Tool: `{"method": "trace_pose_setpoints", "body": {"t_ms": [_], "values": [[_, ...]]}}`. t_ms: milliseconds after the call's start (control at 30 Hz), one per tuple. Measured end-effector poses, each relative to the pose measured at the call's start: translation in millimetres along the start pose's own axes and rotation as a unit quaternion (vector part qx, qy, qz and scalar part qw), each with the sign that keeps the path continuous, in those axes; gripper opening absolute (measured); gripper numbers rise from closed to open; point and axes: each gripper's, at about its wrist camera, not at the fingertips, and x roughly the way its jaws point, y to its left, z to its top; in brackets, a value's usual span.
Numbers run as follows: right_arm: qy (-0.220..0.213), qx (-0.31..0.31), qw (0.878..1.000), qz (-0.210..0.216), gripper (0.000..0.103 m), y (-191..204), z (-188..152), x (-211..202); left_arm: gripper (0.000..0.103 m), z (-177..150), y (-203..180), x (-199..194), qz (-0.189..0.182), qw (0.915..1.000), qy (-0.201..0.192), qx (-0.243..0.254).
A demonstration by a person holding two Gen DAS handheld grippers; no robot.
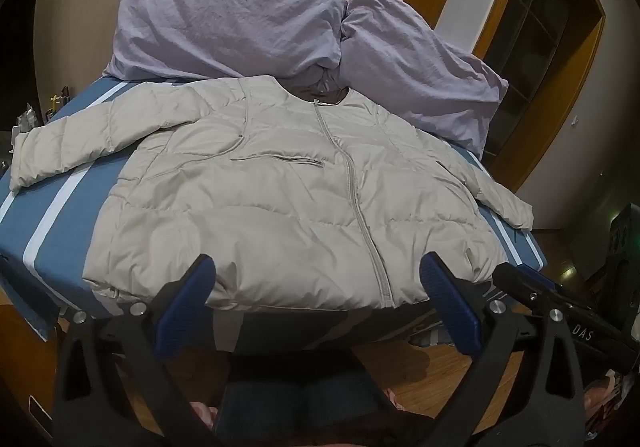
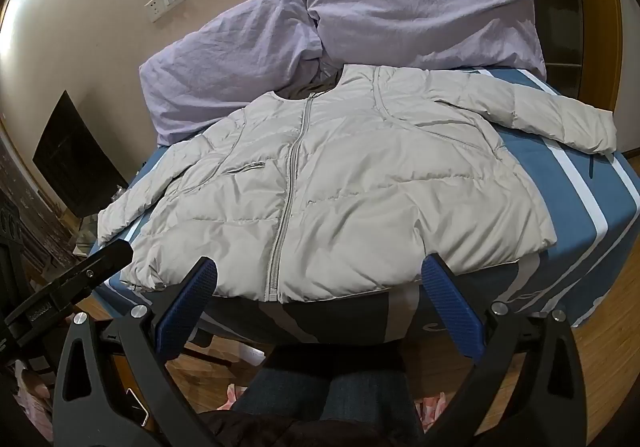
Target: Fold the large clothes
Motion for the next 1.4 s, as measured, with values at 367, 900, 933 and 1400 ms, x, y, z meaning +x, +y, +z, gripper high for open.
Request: {"method": "trace_pose_setpoints", "body": {"t_ms": [367, 900, 933, 1400], "values": [[0.002, 0.002, 1.000, 0.002, 0.102, -0.7, 0.2, 0.7, 0.101, 0.0, -0.2, 0.2, 0.001, 1.0000, 0.003, 0.001], [0.004, 0.003, 1.000, 0.002, 0.102, -0.9, 0.7, 1.7, 0.101, 0.0, 0.0, 0.6, 0.002, 1.0000, 0.005, 0.000], [0.004, 0.003, 1.000, 0.002, 0.102, -0.9, 0.7, 1.7, 0.101, 0.0, 0.1, 0.5, 0.002, 1.0000, 0.005, 0.000], [0.004, 0.004, 1.000, 0.002, 0.102, -0.3, 0.7, 2.4, 0.101, 0.0, 0.0, 0.6, 0.002, 1.0000, 0.006, 0.000]]}}
